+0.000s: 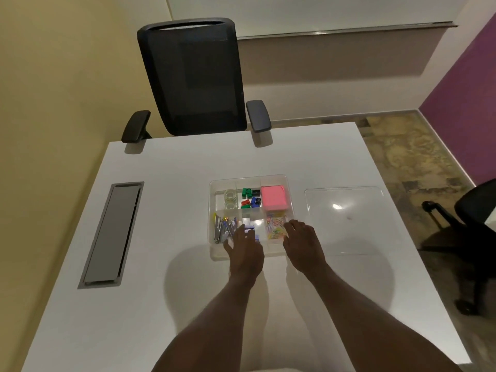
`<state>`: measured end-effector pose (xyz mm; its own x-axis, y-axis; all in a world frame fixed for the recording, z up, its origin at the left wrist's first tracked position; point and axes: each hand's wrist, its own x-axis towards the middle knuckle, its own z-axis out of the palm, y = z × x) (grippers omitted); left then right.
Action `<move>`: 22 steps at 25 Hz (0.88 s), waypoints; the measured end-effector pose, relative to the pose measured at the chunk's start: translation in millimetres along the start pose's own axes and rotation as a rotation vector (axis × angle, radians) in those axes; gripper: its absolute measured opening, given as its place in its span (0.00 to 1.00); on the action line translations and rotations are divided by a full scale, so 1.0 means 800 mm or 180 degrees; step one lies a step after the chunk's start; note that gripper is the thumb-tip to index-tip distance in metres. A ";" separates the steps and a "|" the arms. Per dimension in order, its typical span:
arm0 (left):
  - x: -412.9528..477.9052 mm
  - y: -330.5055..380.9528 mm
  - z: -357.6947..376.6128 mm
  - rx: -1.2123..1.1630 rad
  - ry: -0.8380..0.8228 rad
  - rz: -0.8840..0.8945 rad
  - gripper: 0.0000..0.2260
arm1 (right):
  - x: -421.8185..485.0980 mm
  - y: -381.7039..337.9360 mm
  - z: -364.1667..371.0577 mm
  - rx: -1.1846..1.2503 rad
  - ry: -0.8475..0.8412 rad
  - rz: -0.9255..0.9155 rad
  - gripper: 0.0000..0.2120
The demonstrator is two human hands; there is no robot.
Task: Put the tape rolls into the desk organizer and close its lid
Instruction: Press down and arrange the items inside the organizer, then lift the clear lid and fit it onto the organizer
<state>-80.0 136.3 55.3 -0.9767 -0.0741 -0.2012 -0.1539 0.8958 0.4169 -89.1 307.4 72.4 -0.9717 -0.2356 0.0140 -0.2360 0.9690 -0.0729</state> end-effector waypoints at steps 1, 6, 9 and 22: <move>-0.005 0.013 0.007 0.0027 -0.0022 0.0012 0.19 | -0.006 0.013 -0.003 -0.0002 -0.0023 0.0041 0.13; -0.015 0.082 0.035 0.0101 -0.0153 0.0093 0.20 | -0.034 0.091 -0.010 -0.0150 0.0113 0.0051 0.08; -0.011 0.127 0.055 0.0103 -0.0160 0.0225 0.21 | -0.037 0.148 -0.012 -0.0147 -0.0015 0.0244 0.10; 0.068 0.261 0.141 0.0086 -0.0450 -0.0006 0.20 | -0.013 0.352 0.029 0.0363 -0.0531 0.1024 0.22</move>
<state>-148.3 368.5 31.7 -0.9453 -0.0151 -0.3258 -0.1498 0.9073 0.3928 -145.0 581.0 28.8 -0.9800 0.0616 -0.1895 0.0923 0.9831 -0.1579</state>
